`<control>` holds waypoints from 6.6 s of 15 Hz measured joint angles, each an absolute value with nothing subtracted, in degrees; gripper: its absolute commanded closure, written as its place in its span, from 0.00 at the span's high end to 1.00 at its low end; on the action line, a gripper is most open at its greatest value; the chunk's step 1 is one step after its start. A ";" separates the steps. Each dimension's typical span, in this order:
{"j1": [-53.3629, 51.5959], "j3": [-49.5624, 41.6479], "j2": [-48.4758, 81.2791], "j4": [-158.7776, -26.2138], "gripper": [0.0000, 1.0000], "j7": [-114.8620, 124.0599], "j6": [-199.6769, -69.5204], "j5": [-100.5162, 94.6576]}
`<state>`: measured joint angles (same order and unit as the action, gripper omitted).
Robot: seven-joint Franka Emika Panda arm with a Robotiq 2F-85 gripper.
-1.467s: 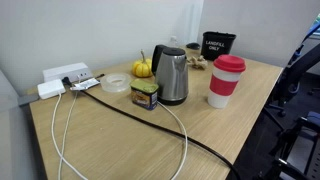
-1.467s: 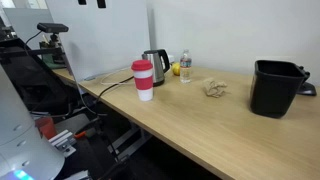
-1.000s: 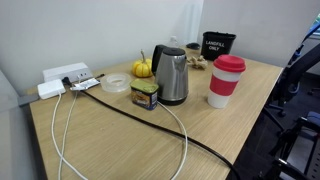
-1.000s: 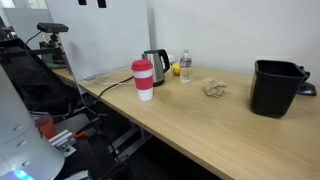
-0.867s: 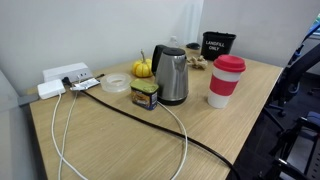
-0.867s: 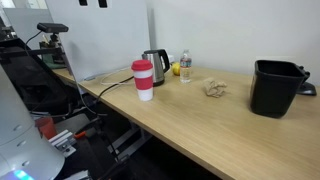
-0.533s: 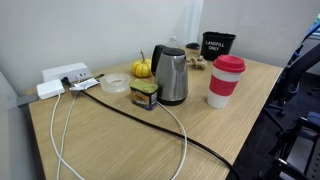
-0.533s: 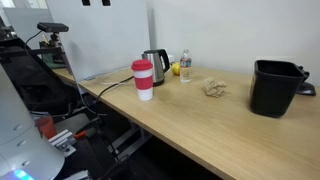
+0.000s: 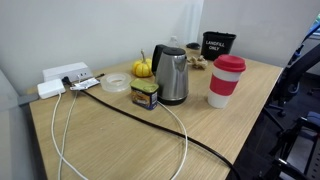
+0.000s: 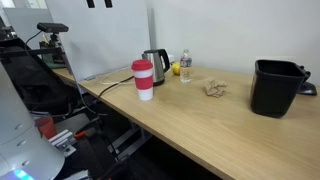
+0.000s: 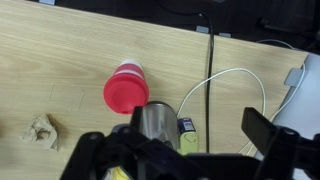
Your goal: Push the button to open the kettle lid
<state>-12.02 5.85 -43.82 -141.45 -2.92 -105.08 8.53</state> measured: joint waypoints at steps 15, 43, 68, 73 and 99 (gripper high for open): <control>-12.06 6.37 -43.11 -141.10 1.00 -2.40 -105.23 8.53; -10.81 13.39 -0.02 -121.35 0.00 32.18 -132.04 -12.50; -12.50 10.73 7.41 -119.89 0.00 40.39 -136.29 -20.60; -12.85 10.58 7.89 -119.81 0.00 40.79 -136.30 -21.23; -13.02 11.88 -20.62 -131.78 0.00 40.17 -127.36 -11.83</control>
